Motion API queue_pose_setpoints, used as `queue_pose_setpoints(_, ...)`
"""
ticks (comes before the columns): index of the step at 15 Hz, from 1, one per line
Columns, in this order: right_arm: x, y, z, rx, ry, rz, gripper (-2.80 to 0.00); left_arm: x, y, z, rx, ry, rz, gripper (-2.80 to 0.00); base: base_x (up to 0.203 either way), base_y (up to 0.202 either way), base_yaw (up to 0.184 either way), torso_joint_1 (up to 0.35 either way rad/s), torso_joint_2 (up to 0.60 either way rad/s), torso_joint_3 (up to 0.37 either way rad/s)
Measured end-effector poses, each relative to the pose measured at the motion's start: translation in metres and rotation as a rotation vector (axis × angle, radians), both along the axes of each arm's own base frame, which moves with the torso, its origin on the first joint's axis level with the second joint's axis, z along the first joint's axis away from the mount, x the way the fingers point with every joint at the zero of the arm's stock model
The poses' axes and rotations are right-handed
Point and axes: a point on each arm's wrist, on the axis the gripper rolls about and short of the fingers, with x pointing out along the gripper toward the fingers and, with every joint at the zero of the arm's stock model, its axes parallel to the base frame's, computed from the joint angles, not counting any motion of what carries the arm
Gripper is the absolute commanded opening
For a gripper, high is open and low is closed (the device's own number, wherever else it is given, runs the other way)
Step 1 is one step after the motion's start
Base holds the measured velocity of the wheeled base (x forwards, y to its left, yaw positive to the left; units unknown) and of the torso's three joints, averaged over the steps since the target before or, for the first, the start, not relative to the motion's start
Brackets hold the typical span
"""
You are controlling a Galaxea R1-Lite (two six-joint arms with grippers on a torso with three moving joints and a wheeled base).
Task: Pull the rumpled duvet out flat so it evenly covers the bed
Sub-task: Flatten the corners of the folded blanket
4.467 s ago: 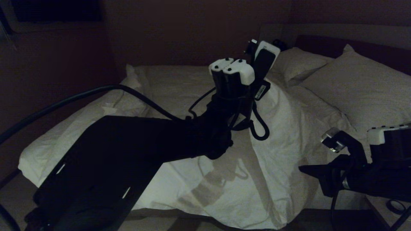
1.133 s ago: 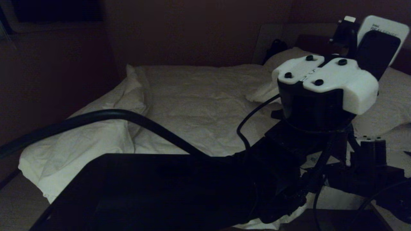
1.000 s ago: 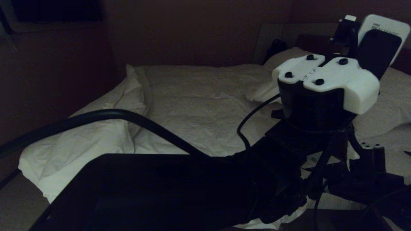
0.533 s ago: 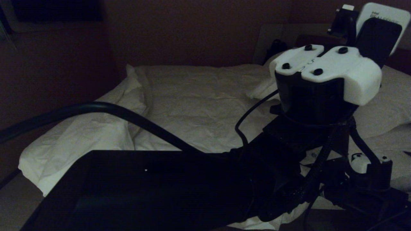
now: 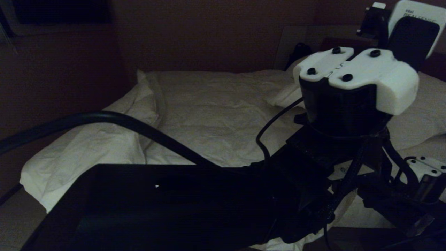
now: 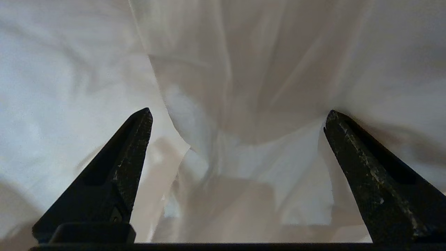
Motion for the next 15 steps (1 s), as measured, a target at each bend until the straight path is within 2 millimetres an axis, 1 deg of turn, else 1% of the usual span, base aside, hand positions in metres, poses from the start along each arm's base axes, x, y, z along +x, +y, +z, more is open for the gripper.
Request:
queue_pose_setpoints(7, 0.0017, 0.0002, 0.0023, 0.006, -0.021, -0.05, 0.0, -0.0023, -0.002, -0.0017, -0.005, -0.001, -0.007, -2.8, 0.0, 0.0, 0.0, 0.0, 0.0, 0.0)
queue_pose_setpoints(8, 0.0021, 0.0003, 0.002, 0.006, -0.019, -0.05, -2.8, -0.0023, -0.0023, -0.0021, -0.005, -0.001, -0.007, -2.8, 0.0, 0.0, 0.0, 0.0, 0.0, 0.0)
queue_pose_setpoints(15, 0.0032, 0.0006, -0.0008, 0.005, -0.007, -0.049, -2.8, -0.0023, -0.0024, -0.0024, -0.01, -0.004, -0.006, -2.8, 0.0, 0.0, 0.0, 0.0, 0.0, 0.0)
